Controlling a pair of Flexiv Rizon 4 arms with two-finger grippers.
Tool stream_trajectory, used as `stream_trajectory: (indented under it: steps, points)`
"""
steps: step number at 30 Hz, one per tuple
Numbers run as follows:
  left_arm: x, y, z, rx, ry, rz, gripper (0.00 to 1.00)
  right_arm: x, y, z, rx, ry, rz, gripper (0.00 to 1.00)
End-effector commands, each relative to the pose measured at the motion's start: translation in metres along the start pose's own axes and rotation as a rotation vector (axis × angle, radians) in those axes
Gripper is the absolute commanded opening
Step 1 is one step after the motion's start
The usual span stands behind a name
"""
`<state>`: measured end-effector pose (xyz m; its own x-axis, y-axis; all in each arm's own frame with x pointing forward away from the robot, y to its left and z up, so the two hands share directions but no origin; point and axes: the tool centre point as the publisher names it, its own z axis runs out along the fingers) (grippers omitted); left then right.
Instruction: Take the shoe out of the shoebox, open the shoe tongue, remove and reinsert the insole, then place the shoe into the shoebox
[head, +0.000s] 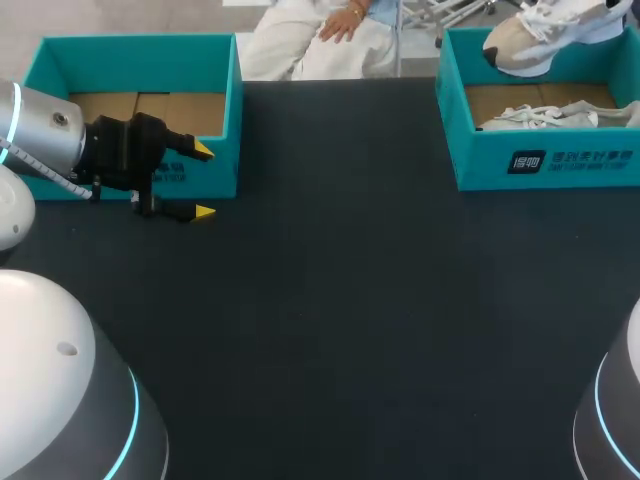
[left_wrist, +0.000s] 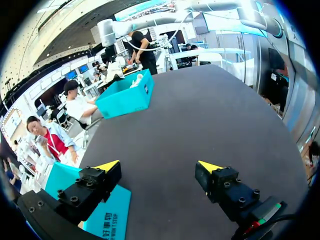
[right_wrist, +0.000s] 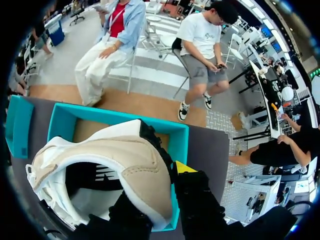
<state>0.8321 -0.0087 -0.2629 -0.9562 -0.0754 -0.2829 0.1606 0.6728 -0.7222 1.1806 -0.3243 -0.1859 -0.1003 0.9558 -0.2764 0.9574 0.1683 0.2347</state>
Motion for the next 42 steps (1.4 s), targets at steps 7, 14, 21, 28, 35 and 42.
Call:
stream_trajectory:
  steps: [7, 14, 21, 28, 35, 42]
  points:
    - [0.001, 0.0, 0.0, -0.003, 0.0, 0.0, 1.0, 0.008, -0.021, -0.013, 0.134, 0.016, 0.172, 0.0]
    - [0.001, 0.0, 0.0, -0.003, 0.0, 0.0, 1.0, 0.012, -0.023, -0.015, 0.157, 0.017, 0.282, 0.0]
    - [0.001, 0.0, 0.0, -0.003, 0.0, 0.0, 1.0, 0.011, -0.025, -0.007, 0.167, -0.02, 0.347, 0.0]
    - [0.001, 0.0, 0.0, -0.003, 0.0, 0.0, 1.0, 0.008, -0.031, -0.001, 0.183, -0.033, 0.369, 0.0]
    - [0.001, 0.0, 0.0, -0.003, 0.0, 0.0, 1.0, 0.014, -0.033, 0.008, 0.19, -0.026, 0.372, 0.0]
    - [0.001, 0.0, 0.0, -0.003, 0.0, 0.0, 1.0, 0.016, -0.035, 0.019, 0.2, -0.032, 0.366, 0.0]
